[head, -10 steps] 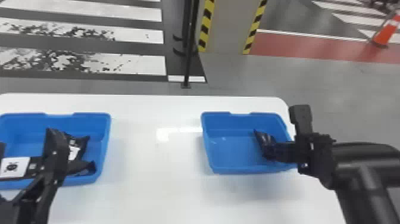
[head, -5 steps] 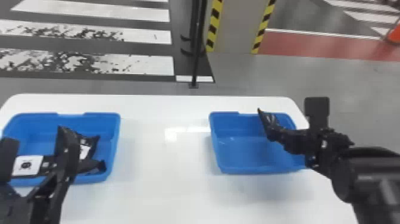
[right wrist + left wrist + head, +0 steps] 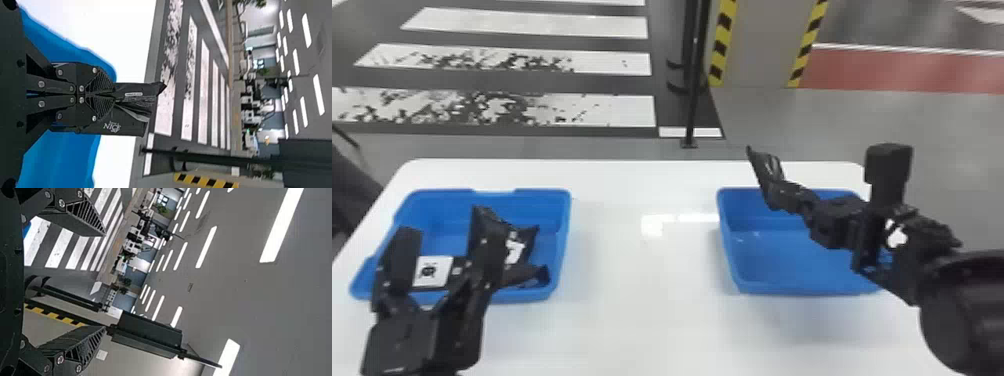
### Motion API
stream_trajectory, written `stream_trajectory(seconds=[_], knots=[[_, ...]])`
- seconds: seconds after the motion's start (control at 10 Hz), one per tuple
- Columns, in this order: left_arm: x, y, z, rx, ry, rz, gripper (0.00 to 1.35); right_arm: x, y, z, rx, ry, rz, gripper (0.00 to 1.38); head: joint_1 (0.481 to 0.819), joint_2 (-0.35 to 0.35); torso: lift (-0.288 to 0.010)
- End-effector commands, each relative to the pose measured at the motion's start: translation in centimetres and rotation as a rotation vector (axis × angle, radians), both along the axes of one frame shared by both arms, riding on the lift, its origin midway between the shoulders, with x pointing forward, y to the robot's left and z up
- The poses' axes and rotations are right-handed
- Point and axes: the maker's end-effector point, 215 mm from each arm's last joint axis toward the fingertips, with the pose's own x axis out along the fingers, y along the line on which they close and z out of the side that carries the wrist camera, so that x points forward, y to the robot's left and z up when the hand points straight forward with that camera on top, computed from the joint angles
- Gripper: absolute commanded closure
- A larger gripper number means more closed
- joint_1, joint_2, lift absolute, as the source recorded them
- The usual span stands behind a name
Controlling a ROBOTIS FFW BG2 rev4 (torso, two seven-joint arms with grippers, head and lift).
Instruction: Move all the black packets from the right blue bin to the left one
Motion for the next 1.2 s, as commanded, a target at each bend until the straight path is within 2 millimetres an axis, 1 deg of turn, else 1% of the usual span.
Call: stream_trajectory(seconds=[0.0, 0.1, 0.2, 0.3, 0.4, 0.6, 0.7, 0.8, 0.9, 1.1], knots=[[1.2, 0.2, -0.3, -0.062, 0.014, -0.025, 0.20, -1.3, 5.2, 1.9, 0.045, -0.047, 0.103, 1.16, 0.695, -0.017, -0.140], [2.1, -0.5, -0.2, -0.085, 0.014, -0.066, 0.19, -2.0, 8.3, 2.4, 0.078, -0.058, 0.166, 1.16, 0.695, 0.007, -0.140], [3.1, -1.7, -0.3, -0.097, 0.029, -0.122, 0.18, -2.3, 10.9, 3.0, 0.098, -0.071, 0.218, 1.16, 0.695, 0.049, -0.140], [3.9, -3.1, -0.3, -0.091, 0.039, -0.174, 0.18, -2.9, 13.9, 3.4, 0.125, -0.071, 0.282, 1.16, 0.695, 0.079, -0.140], [4.5, -4.6, -0.6, -0.082, 0.057, -0.223, 0.18, -3.9, 17.1, 3.3, 0.144, -0.061, 0.352, 1.16, 0.695, 0.102, -0.140], [5.7, -7.4, -2.1, -0.055, 0.120, -0.321, 0.19, -5.9, 22.3, 2.7, 0.185, -0.030, 0.466, 1.16, 0.695, 0.133, -0.140], [6.1, -8.3, -2.9, -0.039, 0.155, -0.352, 0.19, -6.9, 24.3, 2.5, 0.197, -0.017, 0.512, 1.16, 0.695, 0.152, -0.140], [6.3, -8.7, -3.3, -0.018, 0.172, -0.362, 0.19, -7.9, 25.9, 2.6, 0.208, -0.012, 0.549, 1.16, 0.695, 0.168, -0.140], [6.5, -8.8, -3.6, -0.005, 0.183, -0.366, 0.19, -8.6, 27.3, 2.4, 0.220, 0.000, 0.578, 1.16, 0.695, 0.177, -0.140], [6.7, -9.3, -4.4, 0.009, 0.214, -0.383, 0.19, -10.8, 30.0, 2.2, 0.250, 0.022, 0.642, 1.16, 0.695, 0.215, -0.140]])
